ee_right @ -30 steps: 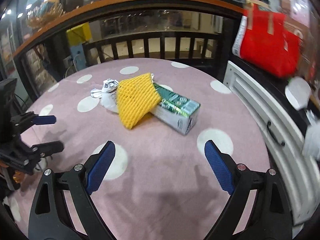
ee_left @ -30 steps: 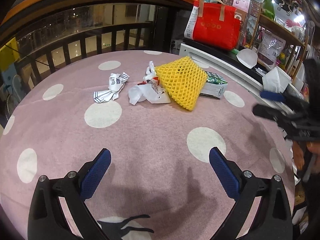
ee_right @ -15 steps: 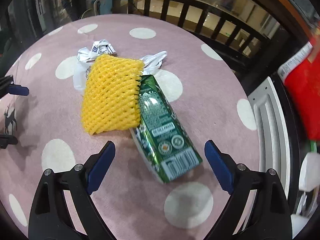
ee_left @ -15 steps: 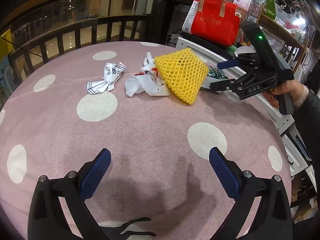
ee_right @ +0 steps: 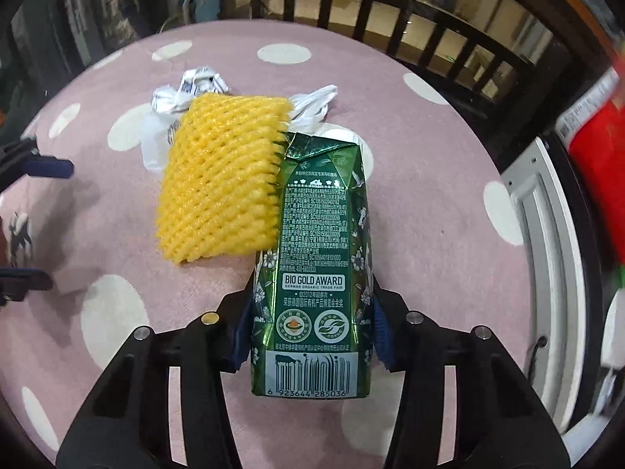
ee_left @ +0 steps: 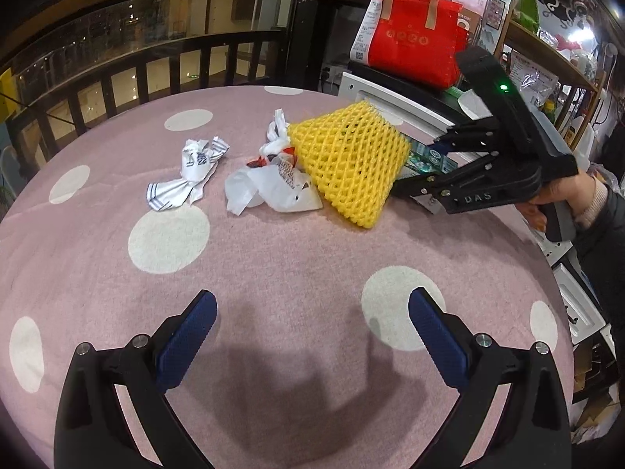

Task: Collect trash
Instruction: 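Lift the green carton with the right tool while the left tool grasps the yellow foam net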

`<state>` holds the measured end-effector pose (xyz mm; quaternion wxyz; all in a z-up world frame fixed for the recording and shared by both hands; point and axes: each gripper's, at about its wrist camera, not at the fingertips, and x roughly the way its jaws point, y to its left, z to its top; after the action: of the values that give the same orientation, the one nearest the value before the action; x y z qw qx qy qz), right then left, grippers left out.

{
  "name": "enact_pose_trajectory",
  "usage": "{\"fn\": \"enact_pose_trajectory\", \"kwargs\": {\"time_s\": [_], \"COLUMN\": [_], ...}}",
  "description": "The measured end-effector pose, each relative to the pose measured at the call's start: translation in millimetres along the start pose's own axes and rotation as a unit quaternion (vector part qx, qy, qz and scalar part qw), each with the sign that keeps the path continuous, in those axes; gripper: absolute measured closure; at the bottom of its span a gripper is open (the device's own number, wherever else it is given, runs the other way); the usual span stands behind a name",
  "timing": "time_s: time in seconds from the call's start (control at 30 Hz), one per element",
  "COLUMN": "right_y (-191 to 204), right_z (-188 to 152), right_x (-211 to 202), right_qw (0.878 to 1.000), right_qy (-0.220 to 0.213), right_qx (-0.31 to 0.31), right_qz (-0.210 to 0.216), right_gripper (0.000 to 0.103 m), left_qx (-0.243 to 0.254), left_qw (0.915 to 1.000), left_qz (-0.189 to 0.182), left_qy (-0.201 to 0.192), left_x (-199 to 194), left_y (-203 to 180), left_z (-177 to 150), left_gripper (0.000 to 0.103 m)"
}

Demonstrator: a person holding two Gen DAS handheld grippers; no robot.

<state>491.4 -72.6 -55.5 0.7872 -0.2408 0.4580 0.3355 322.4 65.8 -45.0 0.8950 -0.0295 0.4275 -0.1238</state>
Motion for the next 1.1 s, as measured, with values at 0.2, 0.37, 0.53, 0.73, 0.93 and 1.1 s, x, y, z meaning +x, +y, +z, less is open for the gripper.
{"fn": "enact_pose_trajectory", "kwargs": {"time_s": [0.2, 0.37, 0.53, 0.73, 0.93, 1.1], "right_y": [-5.7, -6.5, -10.1, -11.6, -7.0, 1.3], "right_z": [-33.8, -62.5, -94.9, -132.1, -157.0, -171.9], "right_x": [-29.5, -53.3, -78.6, -97.5, -107.6, -119.0], "right_qw": [0.998, 0.995, 0.989, 0.981, 0.972, 0.965], "right_qy": [-0.035, -0.054, -0.076, -0.097, -0.120, -0.143], "right_qx": [0.045, 0.080, 0.124, 0.169, 0.200, 0.218], "right_qz": [-0.006, -0.005, -0.002, -0.005, -0.025, -0.032], "right_gripper": [0.054, 0.054, 0.054, 0.054, 0.054, 0.054], "left_qx": [0.016, 0.058, 0.098, 0.108, 0.094, 0.066], "left_qw": [0.9998, 0.9975, 0.9913, 0.9869, 0.9884, 0.9934], "left_qz": [-0.001, 0.038, 0.088, 0.120, 0.118, 0.090], "left_qy": [-0.006, -0.013, -0.007, 0.010, -0.014, -0.025], "left_x": [12.6, 37.8, 69.0, 85.8, 69.3, 45.5], "left_y": [-20.3, -45.4, -64.0, -68.2, -67.9, -68.4], "left_z": [15.7, 34.9, 52.1, 55.4, 50.8, 40.8], "left_gripper": [0.006, 0.006, 0.017, 0.056, 0.084, 0.085]}}
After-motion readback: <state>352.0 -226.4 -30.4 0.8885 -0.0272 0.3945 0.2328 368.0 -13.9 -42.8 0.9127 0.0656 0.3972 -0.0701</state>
